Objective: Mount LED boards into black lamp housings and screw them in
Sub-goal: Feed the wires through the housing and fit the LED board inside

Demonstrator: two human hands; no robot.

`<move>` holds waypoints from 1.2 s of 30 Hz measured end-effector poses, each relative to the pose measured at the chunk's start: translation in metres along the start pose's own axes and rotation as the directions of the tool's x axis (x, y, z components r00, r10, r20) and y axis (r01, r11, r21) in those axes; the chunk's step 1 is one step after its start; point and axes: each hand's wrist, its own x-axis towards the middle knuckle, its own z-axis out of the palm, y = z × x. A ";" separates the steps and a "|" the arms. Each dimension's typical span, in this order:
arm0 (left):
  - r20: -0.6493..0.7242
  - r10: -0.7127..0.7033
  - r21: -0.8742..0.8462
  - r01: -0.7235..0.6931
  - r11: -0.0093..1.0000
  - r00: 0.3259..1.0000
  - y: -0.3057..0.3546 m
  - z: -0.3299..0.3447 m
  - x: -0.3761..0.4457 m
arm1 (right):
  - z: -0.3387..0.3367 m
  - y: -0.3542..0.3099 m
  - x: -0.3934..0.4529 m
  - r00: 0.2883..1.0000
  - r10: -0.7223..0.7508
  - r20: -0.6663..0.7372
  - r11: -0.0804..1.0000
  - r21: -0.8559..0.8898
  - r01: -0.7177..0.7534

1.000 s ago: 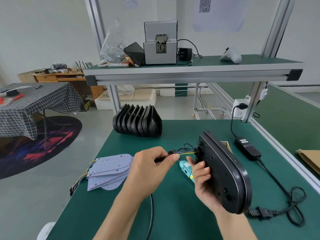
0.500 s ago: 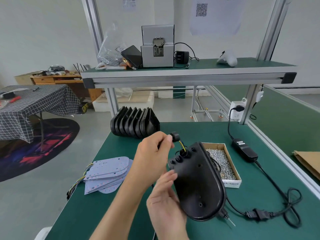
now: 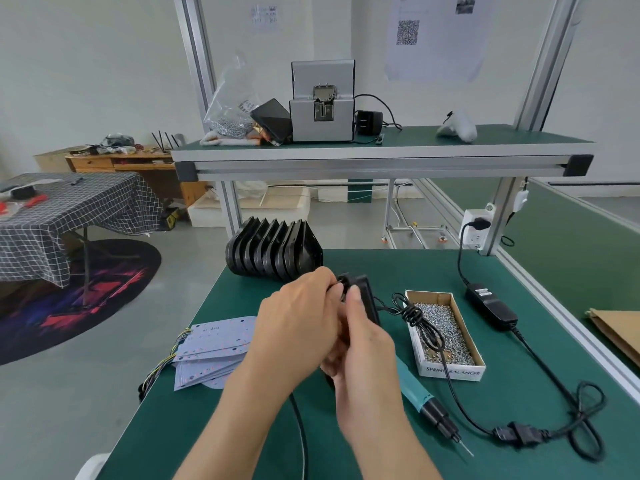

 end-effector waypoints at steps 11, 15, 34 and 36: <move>-0.037 0.064 0.142 -0.058 0.988 0.997 -0.005 0.002 -0.006 | 0.001 -0.016 0.013 0.976 0.212 0.047 0.976 0.038 -0.214; -0.105 0.183 0.173 -0.163 0.971 0.978 -0.003 0.003 -0.010 | 0.001 -0.023 0.012 0.957 0.268 0.114 0.921 0.261 -0.289; -0.205 0.228 0.139 -0.202 0.969 0.952 -0.023 0.014 -0.019 | 0.002 -0.010 0.031 0.910 0.371 0.187 0.803 0.428 -0.416; -0.187 0.192 0.129 -0.169 0.977 0.964 -0.022 0.013 -0.018 | 0.004 -0.008 0.031 0.925 0.341 0.169 0.837 0.393 -0.381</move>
